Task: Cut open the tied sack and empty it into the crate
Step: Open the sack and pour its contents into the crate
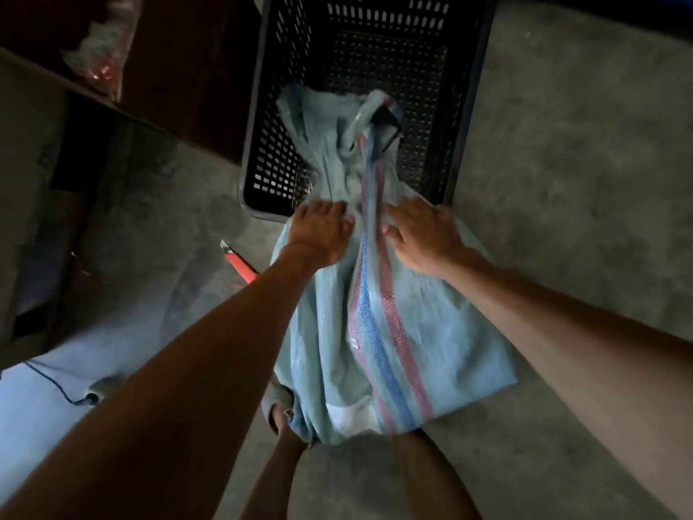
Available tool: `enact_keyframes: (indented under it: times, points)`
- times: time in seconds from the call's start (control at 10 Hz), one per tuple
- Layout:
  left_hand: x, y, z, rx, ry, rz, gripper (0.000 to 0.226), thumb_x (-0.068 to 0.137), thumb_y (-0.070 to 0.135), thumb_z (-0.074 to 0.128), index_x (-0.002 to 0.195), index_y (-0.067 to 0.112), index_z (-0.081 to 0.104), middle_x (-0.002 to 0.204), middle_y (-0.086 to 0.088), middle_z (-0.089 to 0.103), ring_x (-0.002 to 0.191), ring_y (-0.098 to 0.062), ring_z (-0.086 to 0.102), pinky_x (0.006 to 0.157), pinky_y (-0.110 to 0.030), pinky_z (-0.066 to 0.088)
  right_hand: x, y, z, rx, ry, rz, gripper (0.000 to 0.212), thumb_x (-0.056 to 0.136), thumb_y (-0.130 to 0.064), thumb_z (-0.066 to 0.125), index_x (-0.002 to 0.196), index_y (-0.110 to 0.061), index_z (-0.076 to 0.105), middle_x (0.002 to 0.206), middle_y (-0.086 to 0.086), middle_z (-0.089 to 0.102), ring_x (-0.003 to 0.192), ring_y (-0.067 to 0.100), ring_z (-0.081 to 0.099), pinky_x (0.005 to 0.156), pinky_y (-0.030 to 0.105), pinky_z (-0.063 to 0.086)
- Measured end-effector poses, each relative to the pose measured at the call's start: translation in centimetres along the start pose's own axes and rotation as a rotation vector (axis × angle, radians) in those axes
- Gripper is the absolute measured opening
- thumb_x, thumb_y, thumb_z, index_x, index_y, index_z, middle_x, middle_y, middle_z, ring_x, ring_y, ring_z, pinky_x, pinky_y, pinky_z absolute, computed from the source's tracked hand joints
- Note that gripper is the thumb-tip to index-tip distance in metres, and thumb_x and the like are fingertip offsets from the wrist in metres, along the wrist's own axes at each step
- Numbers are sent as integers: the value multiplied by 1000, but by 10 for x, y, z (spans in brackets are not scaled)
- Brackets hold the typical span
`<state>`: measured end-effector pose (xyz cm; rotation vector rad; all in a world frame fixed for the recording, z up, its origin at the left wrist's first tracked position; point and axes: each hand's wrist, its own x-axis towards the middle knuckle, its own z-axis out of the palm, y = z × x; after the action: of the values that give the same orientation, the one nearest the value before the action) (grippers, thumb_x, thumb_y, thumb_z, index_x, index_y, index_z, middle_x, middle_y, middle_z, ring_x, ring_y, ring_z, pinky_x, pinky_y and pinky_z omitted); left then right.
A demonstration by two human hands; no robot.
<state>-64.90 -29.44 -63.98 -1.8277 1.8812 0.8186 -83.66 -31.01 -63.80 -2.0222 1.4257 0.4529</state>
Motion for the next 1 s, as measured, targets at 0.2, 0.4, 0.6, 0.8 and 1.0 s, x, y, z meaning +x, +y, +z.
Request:
enact_keyframes:
  times: [0.2, 0.4, 0.6, 0.8, 1.0]
  points:
    - [0, -12, -14, -53, 24, 74, 57, 103, 41, 29, 143, 6, 50, 138, -24, 58, 123, -43, 58, 102, -46, 44, -13, -2, 15, -40, 107, -33, 64, 91, -51, 16, 125, -19, 61, 120, 12, 71, 118, 28, 61, 105, 43, 32]
    - [-115, -6, -16, -499, 263, -305, 46, 94, 26, 49, 135, 6, 55, 132, -20, 60, 128, -38, 52, 106, -43, 26, -106, -23, -9, 93, 440, 178, 38, 93, -28, 43, 122, -14, 63, 119, 11, 64, 114, 35, 57, 96, 43, 41]
    - [-245, -30, 60, -640, -165, -472, 42, 88, 31, 63, 123, 8, 63, 120, -28, 68, 118, -43, 62, 103, -47, 49, -237, -32, 22, 186, 380, 600, 38, 79, -25, 39, 101, -8, 65, 104, 19, 67, 105, 40, 60, 89, 46, 45]
    - [-315, -47, 221, -804, -438, -637, 42, 67, 43, 65, 101, 18, 64, 135, -24, 60, 122, -44, 60, 99, -55, 54, -342, -47, 121, 275, -203, 735, 28, 88, -23, 56, 114, -13, 62, 120, 17, 67, 118, 37, 61, 96, 45, 52]
    - [-327, -15, 264, -705, -293, -678, 39, 86, 28, 68, 123, 16, 62, 144, -11, 52, 129, -37, 51, 108, -40, 44, -352, -19, 231, 255, -390, 667, 42, 91, -22, 55, 131, -8, 51, 135, 19, 58, 128, 36, 54, 99, 43, 48]
